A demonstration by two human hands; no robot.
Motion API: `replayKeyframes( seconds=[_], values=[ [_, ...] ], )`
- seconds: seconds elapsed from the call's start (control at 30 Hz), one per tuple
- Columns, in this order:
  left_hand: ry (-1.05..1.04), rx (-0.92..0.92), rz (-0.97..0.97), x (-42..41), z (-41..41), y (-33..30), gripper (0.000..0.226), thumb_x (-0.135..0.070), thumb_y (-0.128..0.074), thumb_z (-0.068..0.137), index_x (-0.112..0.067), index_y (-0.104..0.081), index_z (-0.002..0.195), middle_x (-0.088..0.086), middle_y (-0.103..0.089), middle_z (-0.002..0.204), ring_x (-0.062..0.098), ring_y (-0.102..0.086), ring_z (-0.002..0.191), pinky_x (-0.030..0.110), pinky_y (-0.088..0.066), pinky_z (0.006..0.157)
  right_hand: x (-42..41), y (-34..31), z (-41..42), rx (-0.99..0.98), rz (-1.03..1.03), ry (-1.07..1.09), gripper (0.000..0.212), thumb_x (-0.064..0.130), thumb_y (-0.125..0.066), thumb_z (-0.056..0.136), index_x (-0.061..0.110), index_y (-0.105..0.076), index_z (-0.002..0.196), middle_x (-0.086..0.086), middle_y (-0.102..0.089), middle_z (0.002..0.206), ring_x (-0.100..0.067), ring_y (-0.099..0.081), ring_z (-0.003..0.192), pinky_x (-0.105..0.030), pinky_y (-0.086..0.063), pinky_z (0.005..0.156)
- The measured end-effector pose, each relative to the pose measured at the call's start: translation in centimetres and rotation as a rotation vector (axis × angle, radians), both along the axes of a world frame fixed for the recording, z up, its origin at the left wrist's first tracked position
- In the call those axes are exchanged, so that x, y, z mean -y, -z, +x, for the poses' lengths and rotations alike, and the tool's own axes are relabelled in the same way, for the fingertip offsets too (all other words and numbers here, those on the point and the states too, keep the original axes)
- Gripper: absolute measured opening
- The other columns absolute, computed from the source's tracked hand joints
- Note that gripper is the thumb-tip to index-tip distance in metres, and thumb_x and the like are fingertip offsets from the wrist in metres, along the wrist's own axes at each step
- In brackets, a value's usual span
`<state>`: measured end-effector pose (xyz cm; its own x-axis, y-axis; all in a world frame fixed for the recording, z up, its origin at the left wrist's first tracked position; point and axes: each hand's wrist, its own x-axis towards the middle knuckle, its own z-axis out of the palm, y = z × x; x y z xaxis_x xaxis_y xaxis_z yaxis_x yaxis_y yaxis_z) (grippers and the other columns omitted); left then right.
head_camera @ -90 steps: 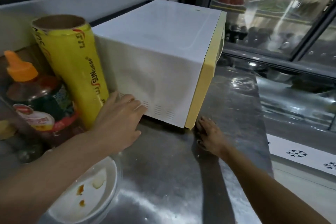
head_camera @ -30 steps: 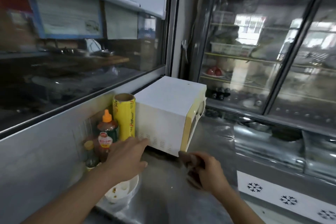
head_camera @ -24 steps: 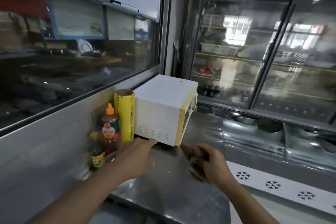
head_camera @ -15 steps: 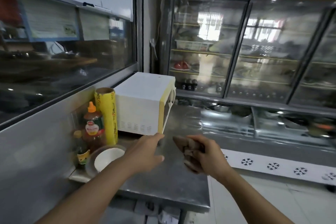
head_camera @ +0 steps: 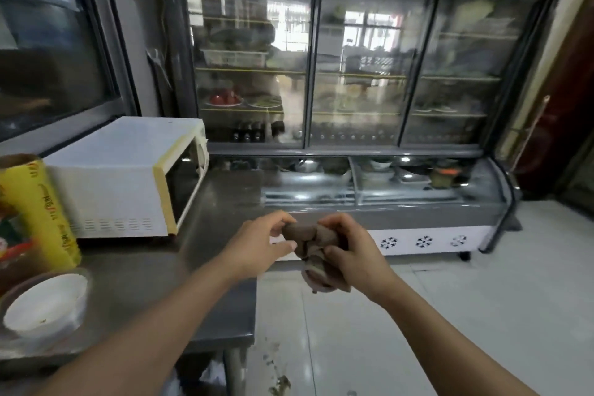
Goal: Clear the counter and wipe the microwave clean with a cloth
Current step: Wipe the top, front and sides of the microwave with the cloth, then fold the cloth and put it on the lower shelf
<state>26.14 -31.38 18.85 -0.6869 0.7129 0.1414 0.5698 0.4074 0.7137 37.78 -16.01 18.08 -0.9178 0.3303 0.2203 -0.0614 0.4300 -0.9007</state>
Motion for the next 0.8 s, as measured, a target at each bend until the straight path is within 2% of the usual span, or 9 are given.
replayKeyframes(
  seconds=[0.1,0.2,0.3,0.4,0.43,0.5,0.6,0.7,0.8],
  values=[
    [0.009,0.038,0.017,-6.2,2.5,0.1,0.021,-0.02,-0.071,0.079,-0.029,-0.057,0.092,-0.01,-0.066,0.101,0.007,-0.059,0.103,0.028,-0.045,0.085,-5.8,0.2,2.6,-0.021,-0.058,0.014,0.042,-0.015,-0.045,0.08,0.024,-0.054,0.095,-0.002,-0.064,0.093,-0.015,-0.061,0.088,-0.024,-0.048,0.074],
    [0.018,0.137,0.051,-12.1,4.6,0.1,0.016,-0.014,-0.069,0.081,-0.015,-0.056,0.089,-0.001,-0.066,0.094,0.015,-0.061,0.097,0.036,-0.047,0.086,-11.1,0.4,5.0,-0.042,-0.145,0.007,0.038,-0.017,-0.045,0.081,0.016,-0.055,0.097,-0.005,-0.062,0.092,-0.014,-0.059,0.087,-0.026,-0.048,0.077],
    [0.011,0.249,0.117,-17.2,6.2,-0.1,0.013,-0.007,-0.065,0.082,-0.006,-0.053,0.085,0.006,-0.059,0.079,0.019,-0.054,0.077,0.031,-0.041,0.072,-16.0,0.8,7.0,-0.051,-0.229,0.015,0.032,-0.014,-0.047,0.085,0.011,-0.057,0.101,-0.008,-0.065,0.095,-0.015,-0.061,0.089,-0.029,-0.051,0.078],
    [-0.054,0.304,0.149,-21.4,7.0,-0.3,0.016,-0.006,-0.061,0.085,-0.014,-0.05,0.079,0.001,-0.056,0.071,0.012,-0.051,0.063,0.02,-0.04,0.059,-20.3,1.3,8.2,-0.002,-0.323,0.055,0.026,-0.009,-0.046,0.09,0.007,-0.057,0.108,-0.019,-0.063,0.105,-0.021,-0.061,0.088,-0.029,-0.051,0.073],
    [-0.073,0.309,0.151,-22.6,7.1,-0.2,0.017,-0.006,-0.06,0.086,-0.016,-0.049,0.078,0.001,-0.057,0.072,0.012,-0.053,0.064,0.021,-0.042,0.059,-21.6,1.5,8.5,0.03,-0.367,0.069,0.026,-0.006,-0.047,0.092,0.008,-0.057,0.112,-0.018,-0.062,0.11,-0.02,-0.061,0.088,-0.027,-0.051,0.072],
    [-0.107,0.301,0.143,-24.6,7.0,-0.1,0.016,-0.007,-0.058,0.087,-0.02,-0.051,0.079,0.003,-0.06,0.078,0.017,-0.057,0.072,0.028,-0.046,0.065,-23.8,2.1,8.8,0.109,-0.445,0.071,0.025,0.008,-0.05,0.094,0.013,-0.055,0.118,-0.011,-0.061,0.118,-0.02,-0.062,0.098,-0.032,-0.052,0.082],
    [-0.15,0.273,0.145,-26.8,6.2,0.1,0.017,-0.007,-0.056,0.088,-0.023,-0.055,0.082,0.003,-0.064,0.082,0.02,-0.061,0.079,0.031,-0.049,0.07,-26.3,3.1,8.4,0.213,-0.412,-0.007,0.033,0.028,-0.057,0.091,0.025,-0.052,0.123,0.002,-0.06,0.123,-0.01,-0.059,0.11,-0.032,-0.046,0.095],
    [-0.161,0.268,0.167,-28.6,4.7,0.3,0.016,-0.005,-0.054,0.09,-0.021,-0.057,0.09,0.003,-0.065,0.087,0.021,-0.062,0.085,0.033,-0.05,0.077,-27.4,4.0,6.2,0.245,-0.329,-0.076,0.051,0.024,-0.07,0.082,0.026,-0.045,0.127,0.012,-0.062,0.118,0.006,-0.061,0.099,-0.014,-0.048,0.077],
    [-0.144,0.347,0.215,-30.3,2.5,0.5,0.016,-0.005,-0.054,0.091,-0.017,-0.054,0.103,0.004,-0.065,0.089,0.018,-0.063,0.082,0.029,-0.051,0.072,-28.3,4.7,2.7,0.245,-0.258,-0.085,0.059,0.014,-0.076,0.075,0.023,-0.046,0.125,0.004,-0.065,0.108,0.0,-0.064,0.092,-0.012,-0.05,0.07]
  ],
)
